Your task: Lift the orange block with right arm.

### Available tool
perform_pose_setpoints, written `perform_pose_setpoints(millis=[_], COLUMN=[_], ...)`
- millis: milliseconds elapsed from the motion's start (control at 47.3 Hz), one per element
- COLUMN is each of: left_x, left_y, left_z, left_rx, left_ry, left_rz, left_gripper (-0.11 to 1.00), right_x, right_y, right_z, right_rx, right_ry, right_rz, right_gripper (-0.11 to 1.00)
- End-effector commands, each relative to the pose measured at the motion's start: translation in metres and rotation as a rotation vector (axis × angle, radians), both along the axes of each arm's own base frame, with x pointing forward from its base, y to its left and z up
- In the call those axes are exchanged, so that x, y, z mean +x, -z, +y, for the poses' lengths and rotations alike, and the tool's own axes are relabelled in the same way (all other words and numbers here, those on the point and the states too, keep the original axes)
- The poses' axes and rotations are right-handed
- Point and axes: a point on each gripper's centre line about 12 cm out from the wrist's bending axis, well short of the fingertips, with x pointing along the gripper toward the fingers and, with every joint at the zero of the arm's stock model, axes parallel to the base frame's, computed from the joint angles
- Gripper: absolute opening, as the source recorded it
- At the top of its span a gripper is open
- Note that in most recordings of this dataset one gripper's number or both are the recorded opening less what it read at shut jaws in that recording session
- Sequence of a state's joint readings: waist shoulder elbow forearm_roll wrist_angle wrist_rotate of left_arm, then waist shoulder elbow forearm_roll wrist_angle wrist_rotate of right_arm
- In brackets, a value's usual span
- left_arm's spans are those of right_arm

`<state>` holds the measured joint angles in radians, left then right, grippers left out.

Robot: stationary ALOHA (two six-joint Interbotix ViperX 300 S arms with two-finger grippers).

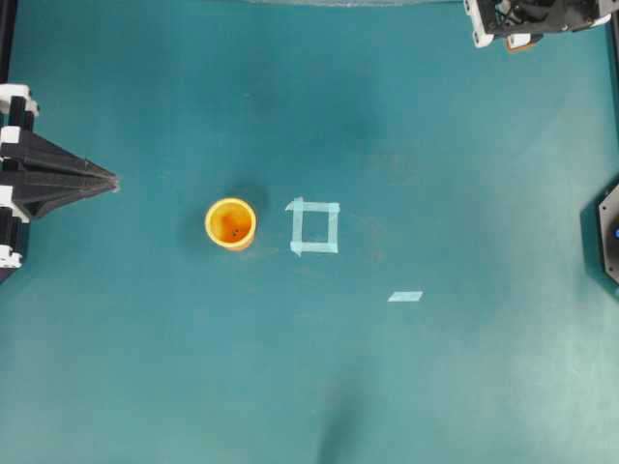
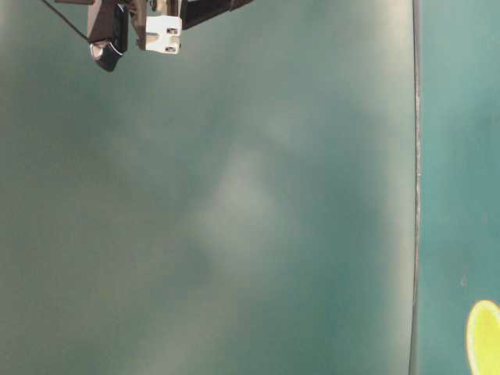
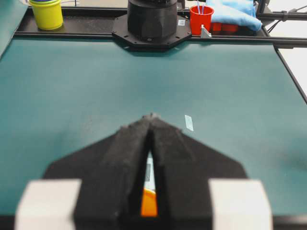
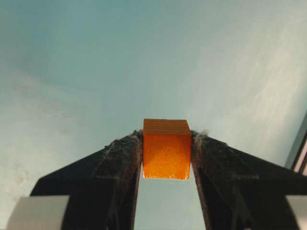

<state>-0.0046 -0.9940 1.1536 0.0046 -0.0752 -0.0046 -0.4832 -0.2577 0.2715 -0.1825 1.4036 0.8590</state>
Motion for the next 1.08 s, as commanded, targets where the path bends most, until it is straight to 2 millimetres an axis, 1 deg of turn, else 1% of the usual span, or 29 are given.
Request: perform_pose_setpoints(millis=[0, 1056], left_x=[0.0021, 0.0023], left_y=[-0.0127, -0.0115], left_z=[0.0000, 0.0000], left_rx=[0.001, 0.001], left_ry=[0.000, 0.000], left_rz=[-0.032, -0.028], left_gripper=[0.00, 0.00], right_x=[0.0016, 0.0027], right_y=[-0.0111, -0.0104], right_z=[-0.0001, 0.0012], right_rx=[-0.015, -0.004], right_ry=[-0.004, -0.006], right_rz=[-0.030, -0.034], right_gripper=[0.41, 0.41])
